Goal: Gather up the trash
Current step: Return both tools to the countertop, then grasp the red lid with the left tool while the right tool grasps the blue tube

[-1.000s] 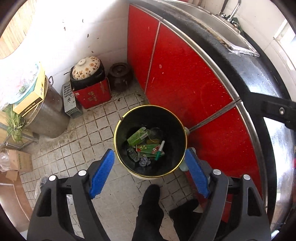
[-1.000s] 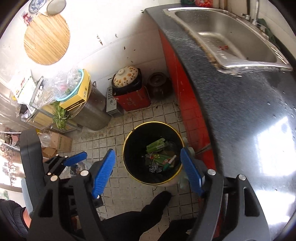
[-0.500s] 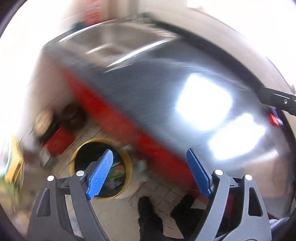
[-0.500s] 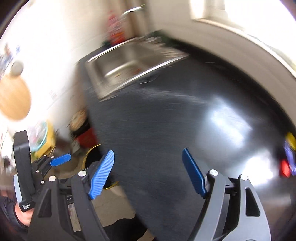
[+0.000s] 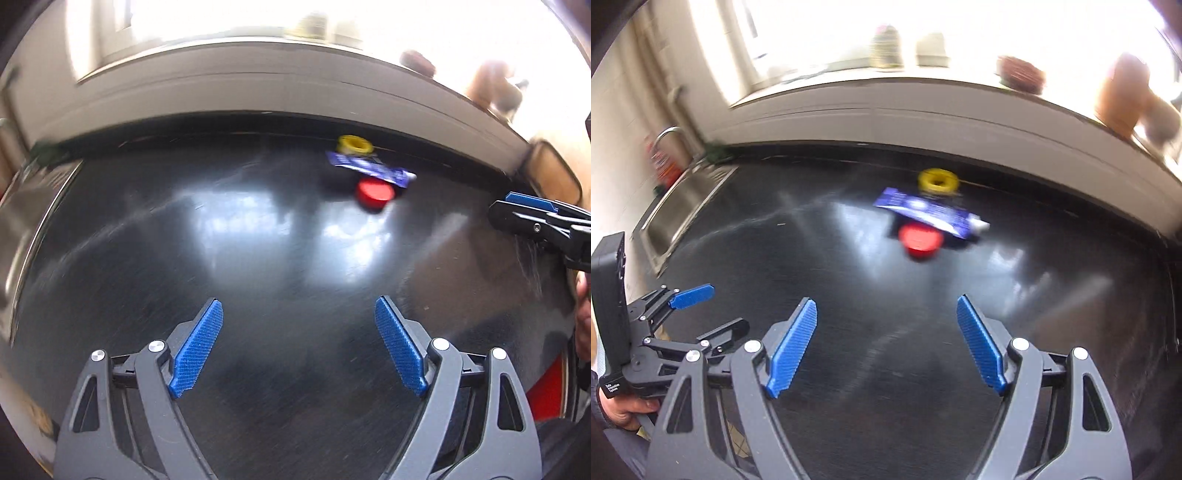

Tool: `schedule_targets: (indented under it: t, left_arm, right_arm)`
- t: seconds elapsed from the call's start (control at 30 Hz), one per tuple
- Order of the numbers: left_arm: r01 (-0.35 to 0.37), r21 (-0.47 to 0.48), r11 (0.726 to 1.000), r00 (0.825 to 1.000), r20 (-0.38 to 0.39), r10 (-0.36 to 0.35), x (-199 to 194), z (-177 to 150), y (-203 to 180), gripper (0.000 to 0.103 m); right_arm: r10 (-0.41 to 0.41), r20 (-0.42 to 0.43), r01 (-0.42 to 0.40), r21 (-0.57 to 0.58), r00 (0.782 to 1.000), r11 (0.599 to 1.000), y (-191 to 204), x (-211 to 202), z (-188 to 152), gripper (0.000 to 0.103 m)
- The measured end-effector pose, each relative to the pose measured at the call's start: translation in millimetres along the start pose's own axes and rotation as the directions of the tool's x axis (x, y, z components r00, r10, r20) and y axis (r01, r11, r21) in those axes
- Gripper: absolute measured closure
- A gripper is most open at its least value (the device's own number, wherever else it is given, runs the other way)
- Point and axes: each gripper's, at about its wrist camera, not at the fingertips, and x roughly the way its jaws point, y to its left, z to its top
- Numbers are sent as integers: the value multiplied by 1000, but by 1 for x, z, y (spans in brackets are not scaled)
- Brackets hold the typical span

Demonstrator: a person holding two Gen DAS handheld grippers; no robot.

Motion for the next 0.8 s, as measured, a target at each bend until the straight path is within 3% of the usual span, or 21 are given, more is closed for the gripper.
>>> schedule_targets:
  t: [0.13, 0.43, 0.8]
  left_arm:
    - [13, 26, 1000, 1000, -12, -12, 11, 8, -16, 21]
    - [22, 68, 997, 998, -53, -19, 49, 28, -38, 20]
    - [51, 189, 981, 995, -94, -33, 148, 78, -90, 20]
  right_arm:
    - [-11, 2, 11, 24, 1000, 1000, -28, 0, -3, 27]
    - [8, -23, -8, -3, 1000, 1000, -50, 22, 11, 27]
    - [95, -198, -134, -194, 976, 972, -105, 116, 71, 27]
